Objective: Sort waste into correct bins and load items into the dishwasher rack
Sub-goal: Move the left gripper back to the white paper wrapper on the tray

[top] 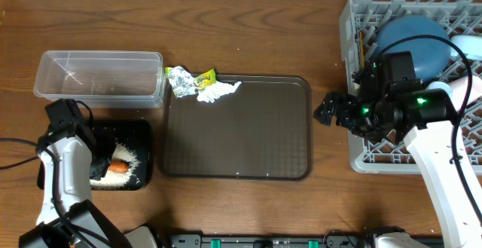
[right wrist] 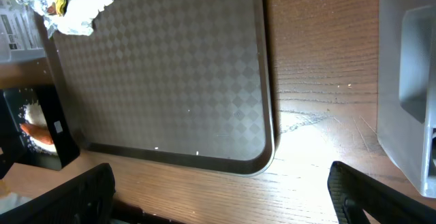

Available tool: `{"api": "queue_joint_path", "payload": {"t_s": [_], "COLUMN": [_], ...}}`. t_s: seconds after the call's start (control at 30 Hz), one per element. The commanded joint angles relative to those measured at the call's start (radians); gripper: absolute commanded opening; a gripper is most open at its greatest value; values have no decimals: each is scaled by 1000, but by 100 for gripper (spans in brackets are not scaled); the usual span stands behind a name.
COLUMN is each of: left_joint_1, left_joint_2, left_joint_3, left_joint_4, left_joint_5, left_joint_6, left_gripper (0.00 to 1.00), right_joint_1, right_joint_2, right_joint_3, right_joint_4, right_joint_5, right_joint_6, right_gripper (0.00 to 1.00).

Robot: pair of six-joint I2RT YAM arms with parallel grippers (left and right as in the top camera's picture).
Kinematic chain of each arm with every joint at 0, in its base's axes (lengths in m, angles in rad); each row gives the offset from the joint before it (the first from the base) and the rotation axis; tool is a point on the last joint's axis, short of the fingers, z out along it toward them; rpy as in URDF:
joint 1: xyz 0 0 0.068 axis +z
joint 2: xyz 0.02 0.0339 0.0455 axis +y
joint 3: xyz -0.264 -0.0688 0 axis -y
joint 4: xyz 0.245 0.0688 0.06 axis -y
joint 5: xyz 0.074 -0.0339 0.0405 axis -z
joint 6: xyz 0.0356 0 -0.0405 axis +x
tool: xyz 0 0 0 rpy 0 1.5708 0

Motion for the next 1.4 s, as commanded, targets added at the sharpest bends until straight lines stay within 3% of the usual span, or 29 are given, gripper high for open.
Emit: {"api": "queue_joint_path", "payload": {"t_s": [0.0,0.27,0.5,0.67,0.9,0.97,1.03,1.1,1.37], "left_joint_1": [5,5,5,5,5,5,5,5,-58], "left_joint_2": [2,2,-3,-30,-152,-197,-235,-263,-351], "left_joint_3": [-6,-5,-5,-5,-5,-5,-5,-5,-5], "left_joint_4": [0,-4,-48,-55,-113,-87,-43,-37,2], "left_joint_5": [-42,37,347,492,538,586,666,721,1019], "left_joint_6": [-4,28,63,129,132,192,245,229,260], "left_gripper": [39,39,37,37,38,46,74,87,92], "right_joint_1": [12,11,11,11,13,12,12,12,12], "right_joint_2": [5,5,5,5,5,5,5,5,5], "right_joint_3": [-4,-4,-4,-4,-4,-4,-4,-4,-4], "right_joint_4": [2,2,2,2,2,2,2,2,2], "right_joint_5": [0,0,-1,-1,0,0,0,-1,-1], "right_joint_6": [4,4,4,4,4,4,4,4,4], "right_gripper": [99,99,99,99,99,99,99,99,99]}}
